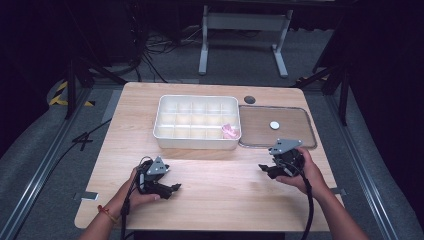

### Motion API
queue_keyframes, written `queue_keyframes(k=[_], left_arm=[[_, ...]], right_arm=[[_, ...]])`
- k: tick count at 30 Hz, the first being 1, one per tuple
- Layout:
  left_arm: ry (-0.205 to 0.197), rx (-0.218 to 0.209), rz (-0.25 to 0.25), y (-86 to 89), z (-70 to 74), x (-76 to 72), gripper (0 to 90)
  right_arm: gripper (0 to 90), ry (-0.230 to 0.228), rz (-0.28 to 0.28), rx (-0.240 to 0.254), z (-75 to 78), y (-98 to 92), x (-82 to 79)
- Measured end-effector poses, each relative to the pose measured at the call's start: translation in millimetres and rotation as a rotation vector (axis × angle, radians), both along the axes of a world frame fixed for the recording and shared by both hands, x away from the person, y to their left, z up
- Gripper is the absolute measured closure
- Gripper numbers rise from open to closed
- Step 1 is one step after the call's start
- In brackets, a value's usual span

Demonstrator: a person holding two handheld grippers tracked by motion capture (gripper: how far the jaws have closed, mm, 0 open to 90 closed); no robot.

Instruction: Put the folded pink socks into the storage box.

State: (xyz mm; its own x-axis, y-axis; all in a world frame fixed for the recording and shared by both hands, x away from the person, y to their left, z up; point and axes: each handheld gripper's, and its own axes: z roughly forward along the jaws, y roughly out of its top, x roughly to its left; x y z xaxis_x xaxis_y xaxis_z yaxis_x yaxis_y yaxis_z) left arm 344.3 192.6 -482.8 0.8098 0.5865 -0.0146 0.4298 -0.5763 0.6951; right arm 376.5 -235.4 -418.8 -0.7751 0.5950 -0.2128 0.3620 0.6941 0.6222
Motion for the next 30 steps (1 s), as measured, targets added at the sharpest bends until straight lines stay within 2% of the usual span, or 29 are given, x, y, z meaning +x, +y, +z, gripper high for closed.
queue_keyframes(k=[7, 17, 21, 30], left_arm=[[-0.001, 0.0, 0.0, 0.0, 0.0, 0.0, 18.5], [-0.001, -0.001, 0.001, 0.0, -0.1, 0.0, 18.5], [0.0, -0.001, 0.0, -0.1, -0.1, 0.0, 18.5], [-0.001, -0.002, 0.0, -0.1, -0.2, 0.0, 18.5]], right_arm=[[32.6, -0.015, -0.005, -0.018, -9.1, -15.2, -9.0], [31.6, 0.009, -0.009, 0.003, -27.2, -36.2, -24.0], [31.5, 0.016, -0.022, 0.017, -34.0, -43.4, -28.0], [30.5, 0.039, -0.064, 0.089, -50.6, -65.1, -37.1]])
